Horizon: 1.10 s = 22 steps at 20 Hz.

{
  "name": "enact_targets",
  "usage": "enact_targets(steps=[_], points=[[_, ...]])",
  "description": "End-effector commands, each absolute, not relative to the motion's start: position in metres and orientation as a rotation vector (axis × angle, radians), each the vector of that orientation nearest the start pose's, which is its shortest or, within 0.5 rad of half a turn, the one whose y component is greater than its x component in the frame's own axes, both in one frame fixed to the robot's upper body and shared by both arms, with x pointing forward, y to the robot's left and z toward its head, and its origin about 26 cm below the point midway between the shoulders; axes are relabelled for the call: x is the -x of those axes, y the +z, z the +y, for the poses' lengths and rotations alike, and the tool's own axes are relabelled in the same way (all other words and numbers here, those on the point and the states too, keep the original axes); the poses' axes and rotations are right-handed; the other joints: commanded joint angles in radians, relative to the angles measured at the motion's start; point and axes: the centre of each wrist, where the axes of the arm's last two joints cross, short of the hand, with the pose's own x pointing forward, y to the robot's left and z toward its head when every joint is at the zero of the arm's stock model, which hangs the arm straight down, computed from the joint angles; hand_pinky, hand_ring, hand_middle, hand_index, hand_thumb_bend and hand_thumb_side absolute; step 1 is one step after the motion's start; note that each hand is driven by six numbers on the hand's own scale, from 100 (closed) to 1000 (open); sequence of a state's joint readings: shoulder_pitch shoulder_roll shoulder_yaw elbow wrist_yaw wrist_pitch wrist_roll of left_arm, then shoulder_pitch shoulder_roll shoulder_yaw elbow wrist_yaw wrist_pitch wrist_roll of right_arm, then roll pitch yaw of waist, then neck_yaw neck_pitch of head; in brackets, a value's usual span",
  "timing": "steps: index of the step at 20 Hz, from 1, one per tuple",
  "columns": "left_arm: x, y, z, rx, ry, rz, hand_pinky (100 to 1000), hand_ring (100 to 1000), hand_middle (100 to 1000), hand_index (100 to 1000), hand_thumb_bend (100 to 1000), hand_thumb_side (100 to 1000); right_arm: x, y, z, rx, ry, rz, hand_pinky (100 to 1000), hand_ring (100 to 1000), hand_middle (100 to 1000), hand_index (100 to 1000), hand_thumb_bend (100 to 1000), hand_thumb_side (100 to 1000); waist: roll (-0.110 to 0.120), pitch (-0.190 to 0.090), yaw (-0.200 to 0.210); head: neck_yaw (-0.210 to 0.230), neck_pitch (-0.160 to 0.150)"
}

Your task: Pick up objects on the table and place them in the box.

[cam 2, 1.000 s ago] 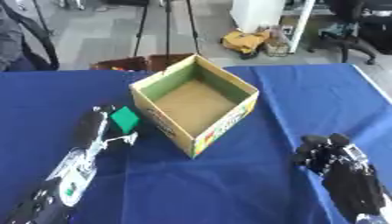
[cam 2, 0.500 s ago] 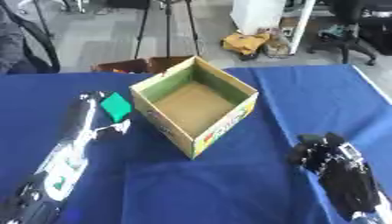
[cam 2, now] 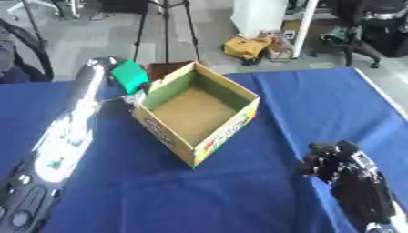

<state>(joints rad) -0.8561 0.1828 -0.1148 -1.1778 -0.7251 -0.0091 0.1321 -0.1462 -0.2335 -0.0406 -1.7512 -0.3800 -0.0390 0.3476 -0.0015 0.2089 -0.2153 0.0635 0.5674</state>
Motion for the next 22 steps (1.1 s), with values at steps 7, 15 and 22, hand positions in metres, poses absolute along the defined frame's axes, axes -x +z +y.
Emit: enact_targets(steps=[7, 15, 22], points=[[-0.484, 0.187, 0.166, -0.896, -1.049, -1.877, 561, 715, 469, 702, 100, 353, -0.313, 0.105, -0.277, -0.457, 0.361, -1.941, 645, 583, 568, 743, 100, 903, 0.021, 0.005, -0.105, 0.06, -0.039], [-0.491, 0.193, 0.177, -1.06, -1.326, -1.681, 605, 738, 558, 740, 340, 815, -0.314, 0.106, -0.277, -0.462, 0.365, -1.94, 645, 583, 568, 743, 100, 903, 0.03, 0.004, -0.131, 0.062, -0.044], [-0.492, 0.193, 0.182, -1.072, -1.375, -1.632, 617, 751, 580, 737, 314, 950, -0.313, 0.105, -0.277, -0.46, 0.362, -1.937, 645, 583, 568, 743, 100, 901, 0.028, -0.001, -0.129, 0.061, -0.045]])
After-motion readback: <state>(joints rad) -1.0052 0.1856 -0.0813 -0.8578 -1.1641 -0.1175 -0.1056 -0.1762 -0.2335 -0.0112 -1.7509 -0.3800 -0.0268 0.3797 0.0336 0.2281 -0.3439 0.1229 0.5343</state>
